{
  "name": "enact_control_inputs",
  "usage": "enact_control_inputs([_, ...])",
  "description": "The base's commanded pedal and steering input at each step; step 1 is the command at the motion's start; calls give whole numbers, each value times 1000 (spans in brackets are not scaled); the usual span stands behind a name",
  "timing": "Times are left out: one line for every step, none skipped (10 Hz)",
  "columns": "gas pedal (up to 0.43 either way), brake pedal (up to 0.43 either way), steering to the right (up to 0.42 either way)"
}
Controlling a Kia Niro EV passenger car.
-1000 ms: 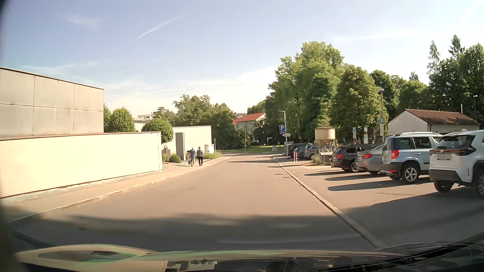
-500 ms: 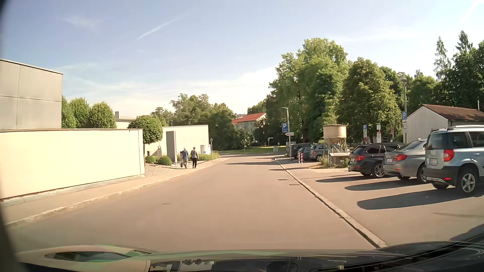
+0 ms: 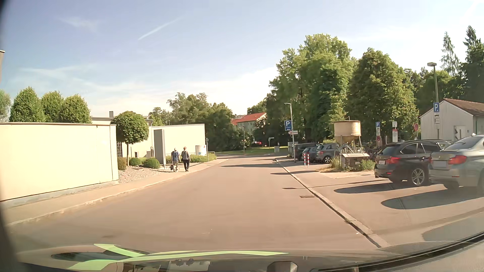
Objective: Follow the waypoints while adhering to traffic rules and regulations
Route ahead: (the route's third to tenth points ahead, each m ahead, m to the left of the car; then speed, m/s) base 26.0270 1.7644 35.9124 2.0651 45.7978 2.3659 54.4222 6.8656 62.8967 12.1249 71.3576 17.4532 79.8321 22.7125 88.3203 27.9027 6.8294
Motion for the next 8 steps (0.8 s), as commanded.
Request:
enact_control_inputs([0,0,-5])
enact_control_inputs([0,0,-6])
enact_control_inputs([0,0,-6])
enact_control_inputs([0,0,-6])
enact_control_inputs([0,0,-4])
enact_control_inputs([0,6,-1])
enact_control_inputs([0,6,0])
enact_control_inputs([0,18,0])
